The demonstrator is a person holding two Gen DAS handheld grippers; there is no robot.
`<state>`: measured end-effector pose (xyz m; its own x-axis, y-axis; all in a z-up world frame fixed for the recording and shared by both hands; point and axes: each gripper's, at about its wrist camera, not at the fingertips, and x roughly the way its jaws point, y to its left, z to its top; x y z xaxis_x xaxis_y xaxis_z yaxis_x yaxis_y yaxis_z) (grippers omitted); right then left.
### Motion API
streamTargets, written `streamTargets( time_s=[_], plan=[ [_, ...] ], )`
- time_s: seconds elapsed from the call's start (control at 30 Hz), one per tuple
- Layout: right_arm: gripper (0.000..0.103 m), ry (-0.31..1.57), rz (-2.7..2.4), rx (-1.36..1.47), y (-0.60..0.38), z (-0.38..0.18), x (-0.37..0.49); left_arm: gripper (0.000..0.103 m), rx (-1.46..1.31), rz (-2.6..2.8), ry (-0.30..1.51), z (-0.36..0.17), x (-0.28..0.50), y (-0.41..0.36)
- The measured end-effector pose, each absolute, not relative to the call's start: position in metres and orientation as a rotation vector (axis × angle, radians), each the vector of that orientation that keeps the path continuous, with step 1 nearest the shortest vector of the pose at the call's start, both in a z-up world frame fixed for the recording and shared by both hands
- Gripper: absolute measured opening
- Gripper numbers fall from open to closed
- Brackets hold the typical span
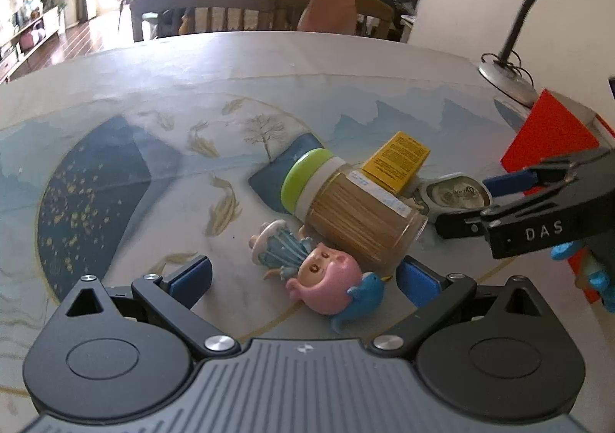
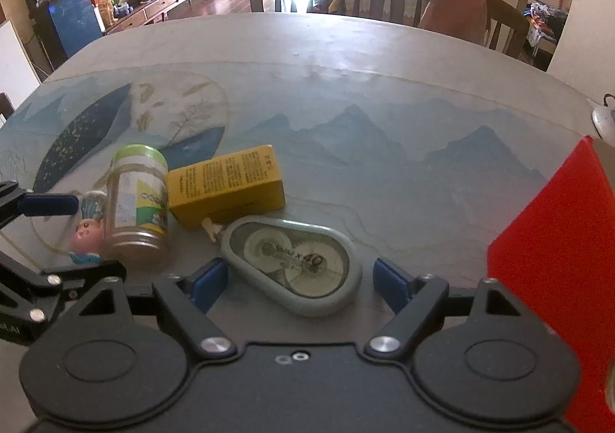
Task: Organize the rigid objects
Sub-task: 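Grasp the pink pig figurine with the left tool while the right tool grasps the correction tape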
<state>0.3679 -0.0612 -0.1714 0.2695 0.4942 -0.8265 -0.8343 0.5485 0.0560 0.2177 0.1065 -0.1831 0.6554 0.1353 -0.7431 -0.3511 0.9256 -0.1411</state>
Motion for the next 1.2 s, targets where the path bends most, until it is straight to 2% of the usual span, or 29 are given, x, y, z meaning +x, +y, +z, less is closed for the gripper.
streamTargets(
  time_s=[0.2, 0.53, 0.63, 1.2],
  plan=[
    [0.08, 0.876, 0.959, -0.473, -0.056, -0.174, 0.363, 0.101, -0.239, 0.256, 0.8, -0.186, 0.219, 0.103],
    [0.075, 0.861, 0.954, -0.486, -0.057, -0.173, 0.36, 0.079, -0.178, 0.248, 0.786, -0.184, 0.221, 0.096],
    [0.07, 0.864, 0.947, -0.477, -0.058, -0.172, 0.359, 0.079, -0.172, 0.254, 0.792, -0.183, 0.222, 0.094],
    [0.07, 0.894, 0.929, -0.402, -0.087, -0.155, 0.331, 0.078, -0.259, 0.283, 0.817, -0.172, 0.192, 0.091]
  ],
)
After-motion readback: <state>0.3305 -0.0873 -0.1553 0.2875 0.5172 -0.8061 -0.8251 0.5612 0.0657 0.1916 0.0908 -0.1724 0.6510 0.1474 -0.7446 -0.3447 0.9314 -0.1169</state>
